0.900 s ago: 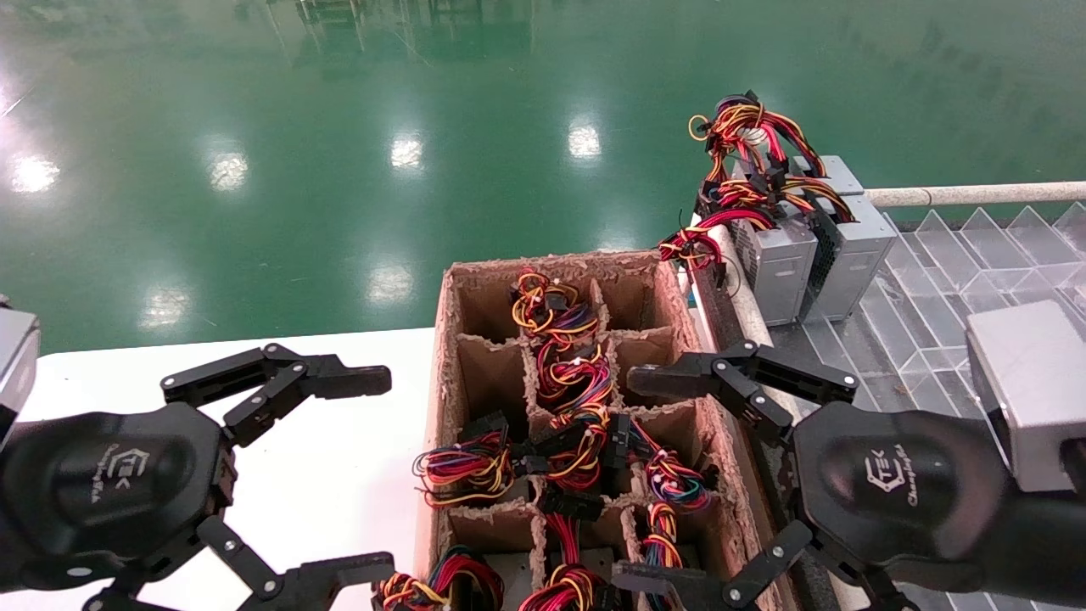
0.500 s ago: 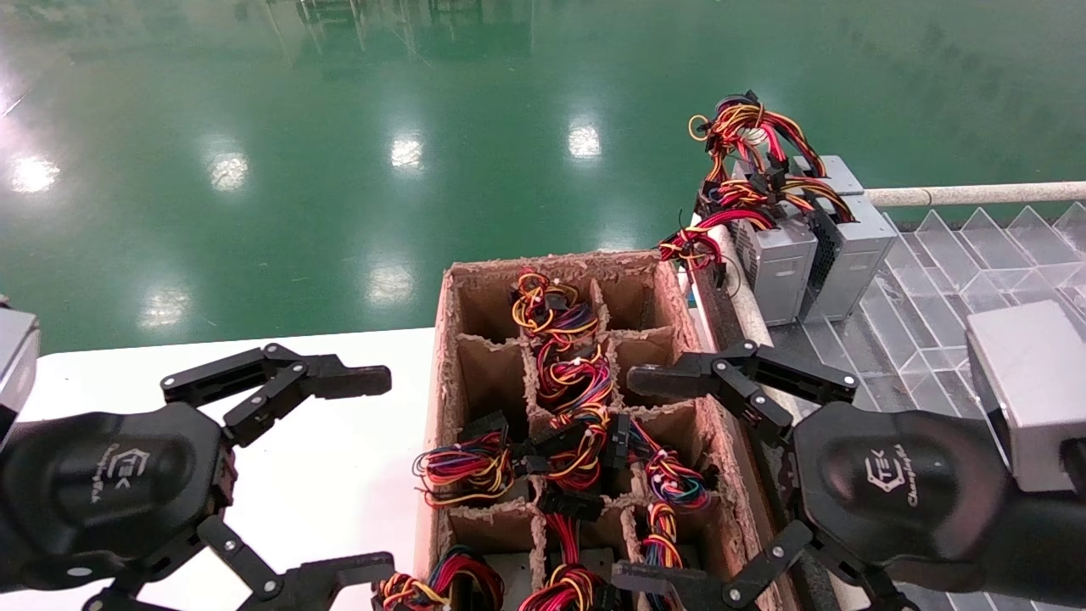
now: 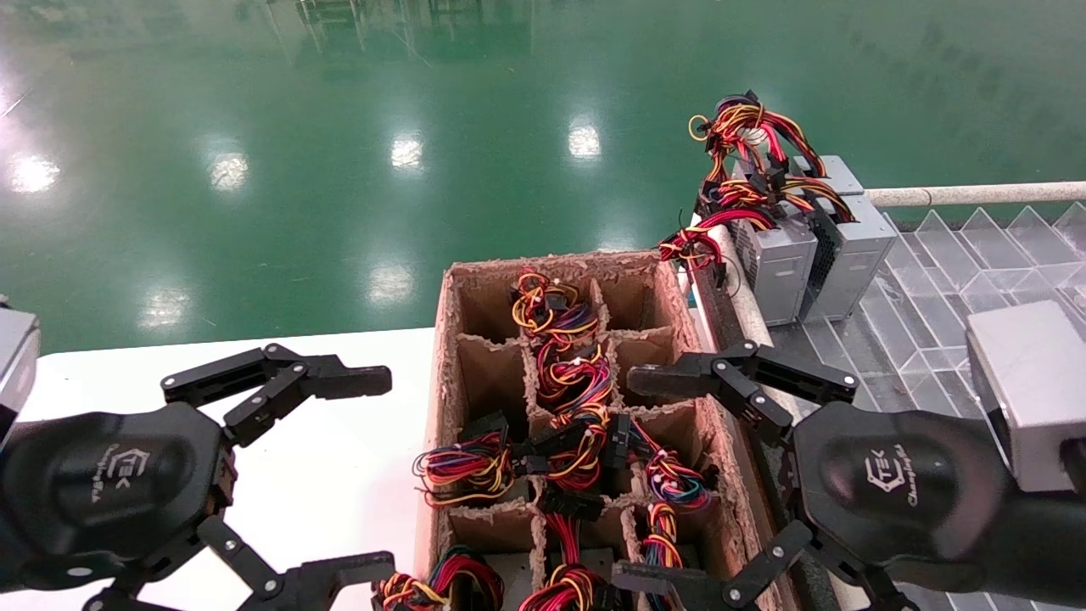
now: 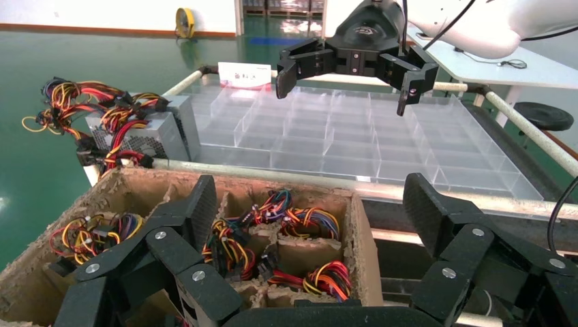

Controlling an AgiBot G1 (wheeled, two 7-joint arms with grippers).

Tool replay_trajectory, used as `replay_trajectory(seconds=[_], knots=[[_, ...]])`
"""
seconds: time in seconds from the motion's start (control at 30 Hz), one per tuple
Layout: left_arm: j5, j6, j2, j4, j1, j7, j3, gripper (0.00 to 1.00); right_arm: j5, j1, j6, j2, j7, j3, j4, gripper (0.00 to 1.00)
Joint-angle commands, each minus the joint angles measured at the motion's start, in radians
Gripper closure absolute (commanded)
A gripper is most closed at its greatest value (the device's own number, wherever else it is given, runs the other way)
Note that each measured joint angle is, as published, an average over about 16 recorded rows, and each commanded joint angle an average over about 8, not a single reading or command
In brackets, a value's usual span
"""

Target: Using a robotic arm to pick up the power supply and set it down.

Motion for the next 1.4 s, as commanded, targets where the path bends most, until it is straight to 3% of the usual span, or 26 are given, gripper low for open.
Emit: replay_trajectory(seconds=[0.03,0.2,0.4,0.63,0.83,0.9,0.97,1.1,1.17,1.27,1.4], knots=[[0.000,0.000,0.000,0.000,0.000,0.000,0.000,1.00,0.003,-0.001,-0.001,0.000,-0.001,0.001,0.001,0.00],[0.000,0.000,0.000,0.000,0.000,0.000,0.000,1.00,-0.027,0.011,0.018,-0.006,0.013,-0.012,-0.016,0.00],[0.000,0.000,0.000,0.000,0.000,0.000,0.000,1.00,-0.120,0.076,0.094,-0.048,0.044,-0.047,-0.063,0.00],[0.000,0.000,0.000,0.000,0.000,0.000,0.000,1.00,-0.305,0.212,0.169,-0.166,0.087,-0.144,-0.126,0.00],[0.000,0.000,0.000,0.000,0.000,0.000,0.000,1.00,-0.432,0.312,0.150,-0.292,0.083,-0.239,-0.207,0.01],[0.000,0.000,0.000,0.000,0.000,0.000,0.000,1.00,-0.453,0.332,0.134,-0.327,0.066,-0.261,-0.238,0.11],[0.000,0.000,0.000,0.000,0.000,0.000,0.000,1.00,-0.468,0.347,0.118,-0.358,0.045,-0.278,-0.272,0.26],[0.000,0.000,0.000,0.000,0.000,0.000,0.000,1.00,-0.485,0.367,0.097,-0.410,-0.006,-0.299,-0.347,0.72],[0.000,0.000,0.000,0.000,0.000,0.000,0.000,1.00,-0.492,0.374,0.092,-0.434,-0.035,-0.306,-0.388,0.88],[0.000,0.000,0.000,0.000,0.000,0.000,0.000,1.00,-0.497,0.384,0.084,-0.469,-0.075,-0.314,-0.450,1.00],[0.000,0.000,0.000,0.000,0.000,0.000,0.000,1.00,-0.500,0.397,0.068,-0.508,-0.124,-0.323,-0.528,1.00]])
